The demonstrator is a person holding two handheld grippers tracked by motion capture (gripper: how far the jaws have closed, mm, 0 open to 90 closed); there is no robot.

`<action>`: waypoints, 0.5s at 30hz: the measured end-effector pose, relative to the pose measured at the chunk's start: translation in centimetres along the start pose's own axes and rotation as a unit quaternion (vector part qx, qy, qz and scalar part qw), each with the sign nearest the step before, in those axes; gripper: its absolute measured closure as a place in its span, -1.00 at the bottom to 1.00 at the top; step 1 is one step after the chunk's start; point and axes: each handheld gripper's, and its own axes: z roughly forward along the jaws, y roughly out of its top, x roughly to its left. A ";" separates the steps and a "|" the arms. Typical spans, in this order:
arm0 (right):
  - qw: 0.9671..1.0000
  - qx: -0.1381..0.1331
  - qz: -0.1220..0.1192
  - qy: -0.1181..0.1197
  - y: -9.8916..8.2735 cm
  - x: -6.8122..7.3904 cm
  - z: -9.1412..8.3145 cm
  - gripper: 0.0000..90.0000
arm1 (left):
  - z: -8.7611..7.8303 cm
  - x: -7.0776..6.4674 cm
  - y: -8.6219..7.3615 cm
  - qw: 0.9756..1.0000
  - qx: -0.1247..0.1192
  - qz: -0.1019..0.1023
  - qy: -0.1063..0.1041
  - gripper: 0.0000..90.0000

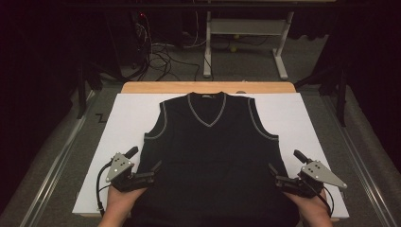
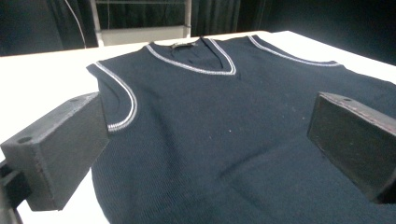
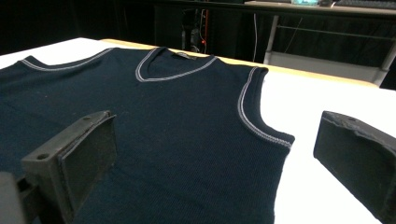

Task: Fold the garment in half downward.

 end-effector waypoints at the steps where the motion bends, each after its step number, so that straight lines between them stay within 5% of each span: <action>1: 1.000 0.002 -0.004 -0.002 0.1 -0.1 0.2 -1.00 | 0.2 0.1 0.0 1.000 0.007 -0.005 -0.006 -1.00; 12: 1.000 0.008 0.008 -0.002 0.1 -0.4 0.9 -0.99 | 0.3 0.9 0.0 1.000 0.007 -0.023 0.007 -1.00; 15: 1.000 0.010 0.006 -0.001 0.1 -0.4 1.4 -1.00 | 0.2 1.5 0.0 0.999 0.026 -0.045 -0.006 -1.00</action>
